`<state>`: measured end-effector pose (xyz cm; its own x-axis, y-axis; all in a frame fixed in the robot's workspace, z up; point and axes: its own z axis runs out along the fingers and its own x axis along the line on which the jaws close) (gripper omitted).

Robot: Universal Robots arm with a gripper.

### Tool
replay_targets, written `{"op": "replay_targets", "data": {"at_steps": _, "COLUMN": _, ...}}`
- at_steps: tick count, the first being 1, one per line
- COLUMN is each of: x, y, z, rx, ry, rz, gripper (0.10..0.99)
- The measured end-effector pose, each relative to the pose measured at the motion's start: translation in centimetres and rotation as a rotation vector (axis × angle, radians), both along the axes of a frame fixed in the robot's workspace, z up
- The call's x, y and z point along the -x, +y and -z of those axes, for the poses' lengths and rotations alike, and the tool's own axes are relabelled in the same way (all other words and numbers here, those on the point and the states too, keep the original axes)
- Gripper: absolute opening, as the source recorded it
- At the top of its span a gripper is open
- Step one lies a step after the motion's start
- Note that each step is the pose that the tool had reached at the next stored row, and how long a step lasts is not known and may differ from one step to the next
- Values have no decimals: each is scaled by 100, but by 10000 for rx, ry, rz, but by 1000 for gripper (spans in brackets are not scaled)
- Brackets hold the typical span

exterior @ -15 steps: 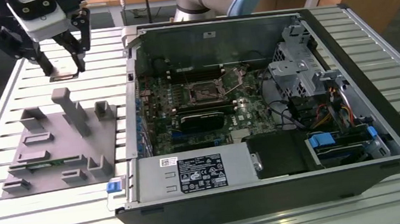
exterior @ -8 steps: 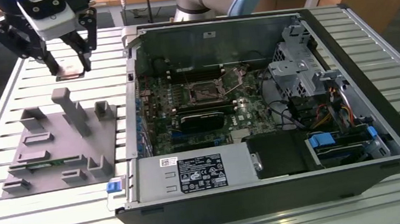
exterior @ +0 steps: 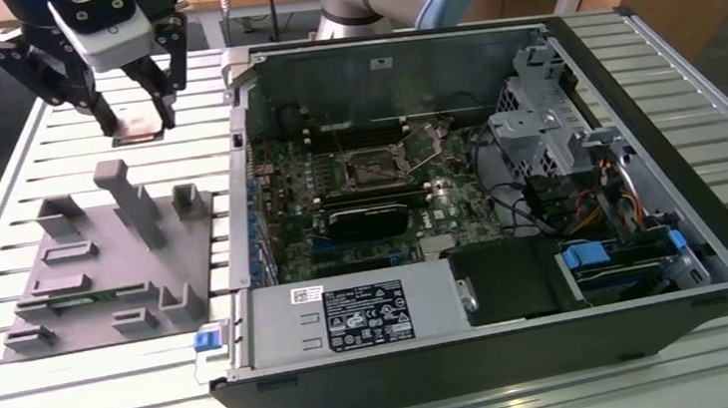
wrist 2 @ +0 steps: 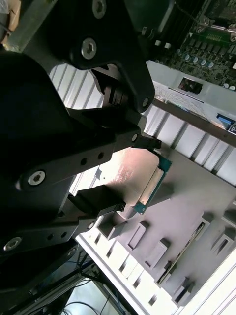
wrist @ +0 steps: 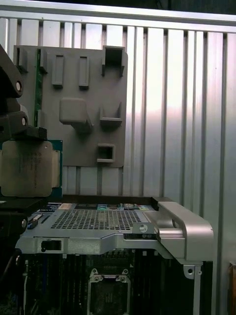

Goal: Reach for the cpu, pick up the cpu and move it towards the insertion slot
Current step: 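Pick up the cpu and move it towards the insertion slot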

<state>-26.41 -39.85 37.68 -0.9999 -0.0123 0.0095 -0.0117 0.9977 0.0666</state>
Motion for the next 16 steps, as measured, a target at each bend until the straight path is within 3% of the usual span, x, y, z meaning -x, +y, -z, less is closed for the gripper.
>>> {"op": "replay_targets", "data": {"at_steps": 11, "x": -99, "y": 0, "z": 1, "rx": 1, "ry": 0, "rz": 0, "gripper": 545}}
{"op": "replay_targets", "data": {"at_steps": 16, "x": -193, "y": 0, "z": 2, "rx": 0, "ry": 0, "rz": 1, "gripper": 545}}
